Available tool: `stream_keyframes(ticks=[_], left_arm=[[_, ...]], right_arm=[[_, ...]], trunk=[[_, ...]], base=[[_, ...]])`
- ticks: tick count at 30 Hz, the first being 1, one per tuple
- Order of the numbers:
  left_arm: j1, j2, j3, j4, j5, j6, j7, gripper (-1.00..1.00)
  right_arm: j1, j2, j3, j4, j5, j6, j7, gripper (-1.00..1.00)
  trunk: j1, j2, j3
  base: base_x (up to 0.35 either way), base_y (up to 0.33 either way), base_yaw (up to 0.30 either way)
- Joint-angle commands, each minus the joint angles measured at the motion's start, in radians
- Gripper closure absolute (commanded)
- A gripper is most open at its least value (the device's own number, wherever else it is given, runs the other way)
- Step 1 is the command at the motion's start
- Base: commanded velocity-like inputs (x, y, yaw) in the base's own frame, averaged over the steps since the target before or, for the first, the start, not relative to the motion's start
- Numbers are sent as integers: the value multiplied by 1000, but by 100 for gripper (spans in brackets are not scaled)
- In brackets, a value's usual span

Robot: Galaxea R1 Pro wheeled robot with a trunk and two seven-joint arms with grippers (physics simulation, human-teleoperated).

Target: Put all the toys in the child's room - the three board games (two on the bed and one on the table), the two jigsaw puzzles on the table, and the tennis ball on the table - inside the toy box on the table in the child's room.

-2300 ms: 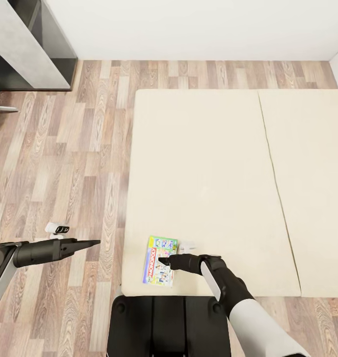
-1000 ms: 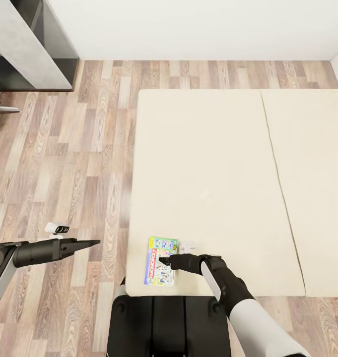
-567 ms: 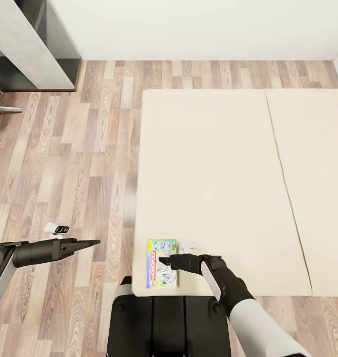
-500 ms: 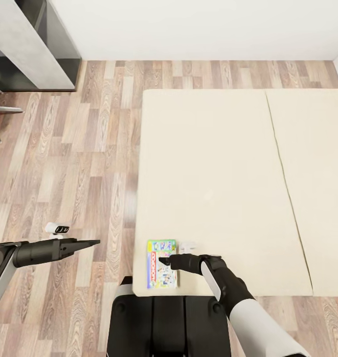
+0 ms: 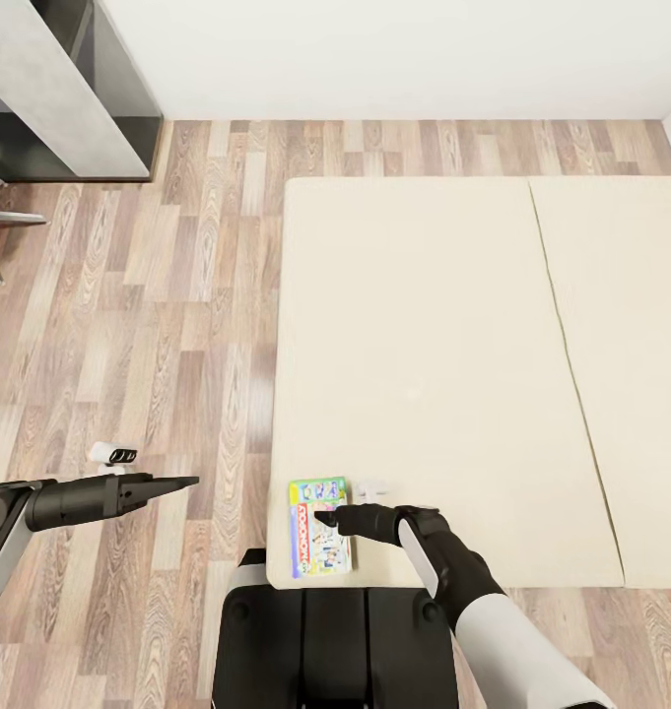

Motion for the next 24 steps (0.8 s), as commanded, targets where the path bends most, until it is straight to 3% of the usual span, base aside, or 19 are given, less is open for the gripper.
stream_keyframes(ticks=[1, 24], left_arm=[[0, 0, 0, 0, 0, 11, -4, -100], [0, 0, 0, 0, 0, 11, -4, -100]], right_arm=[[0, -1, 1, -1, -11, 8, -2, -100], [0, 0, 0, -1, -14, 8, -1, -100]], trunk=[[1, -2, -1], [1, -2, -1]], base=[[0, 0, 0], [0, 0, 0]])
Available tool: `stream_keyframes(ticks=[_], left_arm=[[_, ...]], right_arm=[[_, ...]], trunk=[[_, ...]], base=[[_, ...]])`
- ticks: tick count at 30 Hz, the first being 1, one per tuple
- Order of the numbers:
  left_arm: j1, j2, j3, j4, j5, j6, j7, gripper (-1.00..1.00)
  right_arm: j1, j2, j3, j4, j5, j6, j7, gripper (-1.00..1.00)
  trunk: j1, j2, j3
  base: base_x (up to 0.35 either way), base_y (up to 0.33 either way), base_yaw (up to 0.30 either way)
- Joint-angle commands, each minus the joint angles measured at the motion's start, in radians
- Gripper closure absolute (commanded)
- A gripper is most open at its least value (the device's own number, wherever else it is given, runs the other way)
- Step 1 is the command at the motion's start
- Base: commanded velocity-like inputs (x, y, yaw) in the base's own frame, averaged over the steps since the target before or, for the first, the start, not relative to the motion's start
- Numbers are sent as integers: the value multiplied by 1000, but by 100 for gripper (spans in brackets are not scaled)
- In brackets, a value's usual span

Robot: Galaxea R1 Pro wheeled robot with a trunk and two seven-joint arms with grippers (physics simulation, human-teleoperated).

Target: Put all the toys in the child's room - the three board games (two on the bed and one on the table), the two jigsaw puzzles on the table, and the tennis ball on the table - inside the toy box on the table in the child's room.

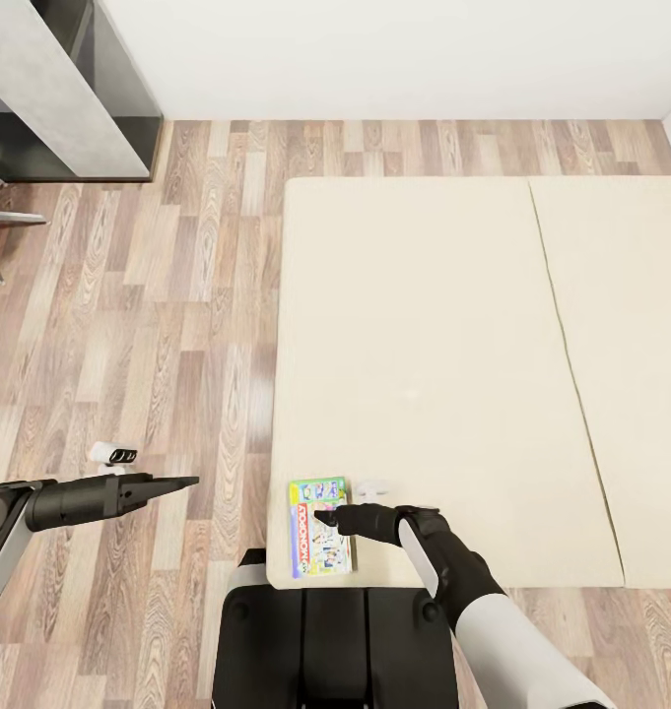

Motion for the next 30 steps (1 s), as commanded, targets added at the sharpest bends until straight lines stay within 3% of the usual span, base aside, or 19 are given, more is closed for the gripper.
stream_keyframes(ticks=[1, 30], left_arm=[[0, 0, 0, 0, 0, 11, -4, -100], [0, 1, 0, 0, 0, 11, -4, -100]], right_arm=[[0, 0, 1, -1, -9, 8, -2, -100], [0, -1, 2, -1, -10, 9, -2, -100]], trunk=[[1, -2, -1], [1, -2, -1]], base=[[0, 0, 0], [0, 44, 0]])
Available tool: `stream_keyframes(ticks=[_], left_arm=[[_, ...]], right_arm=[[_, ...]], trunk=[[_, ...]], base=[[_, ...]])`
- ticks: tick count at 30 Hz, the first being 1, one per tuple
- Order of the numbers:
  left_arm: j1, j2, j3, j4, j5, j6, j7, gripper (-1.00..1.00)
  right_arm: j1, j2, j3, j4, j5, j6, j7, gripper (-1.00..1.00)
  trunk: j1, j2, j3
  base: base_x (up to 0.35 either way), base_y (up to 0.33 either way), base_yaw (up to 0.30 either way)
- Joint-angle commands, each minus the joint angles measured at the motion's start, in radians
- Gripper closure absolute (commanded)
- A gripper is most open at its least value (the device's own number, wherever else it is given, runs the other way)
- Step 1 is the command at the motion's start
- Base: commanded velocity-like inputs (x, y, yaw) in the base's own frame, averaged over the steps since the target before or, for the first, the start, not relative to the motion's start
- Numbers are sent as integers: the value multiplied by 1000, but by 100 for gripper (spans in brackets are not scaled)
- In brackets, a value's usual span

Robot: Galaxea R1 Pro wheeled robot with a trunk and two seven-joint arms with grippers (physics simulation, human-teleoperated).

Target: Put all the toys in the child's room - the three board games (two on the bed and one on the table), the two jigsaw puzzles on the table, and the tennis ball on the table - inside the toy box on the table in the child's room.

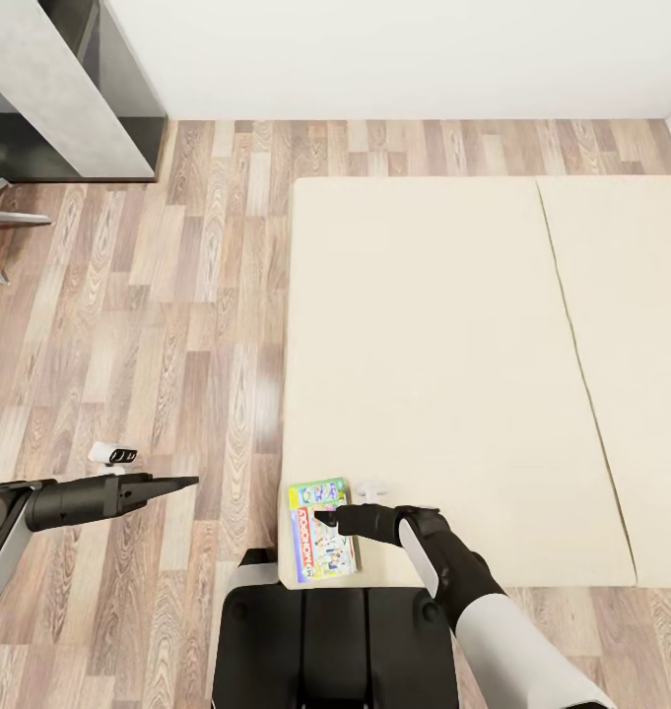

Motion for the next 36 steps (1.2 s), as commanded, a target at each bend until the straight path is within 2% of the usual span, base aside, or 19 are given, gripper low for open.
stream_keyframes(ticks=[1, 36], left_arm=[[0, 0, 0, -1, 0, 11, -4, -100], [1, 0, 0, 0, 0, 11, -4, -100]], right_arm=[[0, 0, 0, -1, -9, 7, -2, -100], [0, 0, -2, -1, -12, 6, -4, -100]], trunk=[[1, -2, -1], [1, -2, -1]], base=[[0, 0, 0], [0, 44, 0]])
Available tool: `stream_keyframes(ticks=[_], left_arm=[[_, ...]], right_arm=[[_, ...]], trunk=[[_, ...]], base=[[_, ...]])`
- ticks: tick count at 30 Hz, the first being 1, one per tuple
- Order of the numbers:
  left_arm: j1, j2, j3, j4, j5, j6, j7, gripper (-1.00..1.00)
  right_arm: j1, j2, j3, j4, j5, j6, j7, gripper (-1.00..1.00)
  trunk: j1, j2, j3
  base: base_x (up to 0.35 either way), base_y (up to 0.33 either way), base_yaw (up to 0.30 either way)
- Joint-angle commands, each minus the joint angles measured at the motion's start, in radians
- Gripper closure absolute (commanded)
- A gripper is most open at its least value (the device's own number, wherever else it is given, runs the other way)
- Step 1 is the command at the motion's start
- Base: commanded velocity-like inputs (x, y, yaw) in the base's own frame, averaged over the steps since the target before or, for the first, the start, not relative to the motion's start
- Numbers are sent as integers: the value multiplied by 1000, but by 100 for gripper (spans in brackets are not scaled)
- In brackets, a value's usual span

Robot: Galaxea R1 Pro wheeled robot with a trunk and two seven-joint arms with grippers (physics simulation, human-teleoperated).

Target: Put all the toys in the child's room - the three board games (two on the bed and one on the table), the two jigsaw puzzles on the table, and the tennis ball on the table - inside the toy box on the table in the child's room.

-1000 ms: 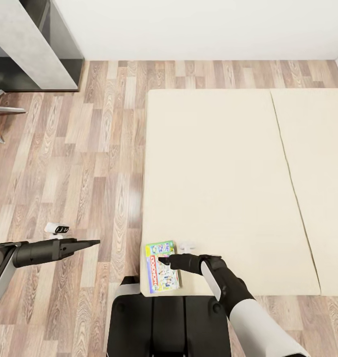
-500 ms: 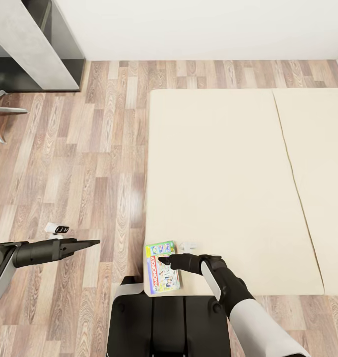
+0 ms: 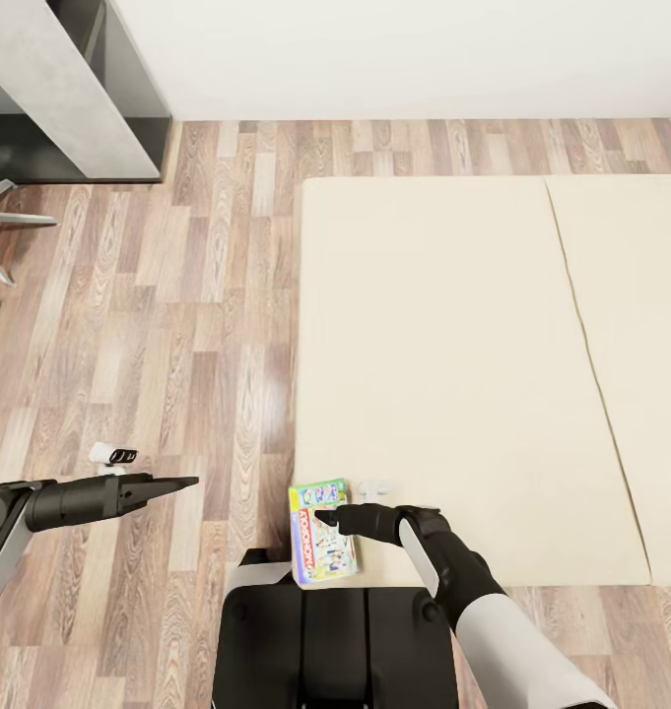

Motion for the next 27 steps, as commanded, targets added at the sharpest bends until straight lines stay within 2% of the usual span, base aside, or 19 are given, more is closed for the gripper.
stream_keyframes(ticks=[1, 27], left_arm=[[0, 0, 0, 0, 0, 11, -4, -100], [-1, 1, 0, 0, 0, 11, -4, -100]], right_arm=[[0, 0, 1, -1, -9, 8, -2, -100], [0, 0, 1, -1, -8, 8, -2, -100]], trunk=[[1, -2, -1], [1, -2, -1]], base=[[0, 27, 0], [0, 40, 0]])
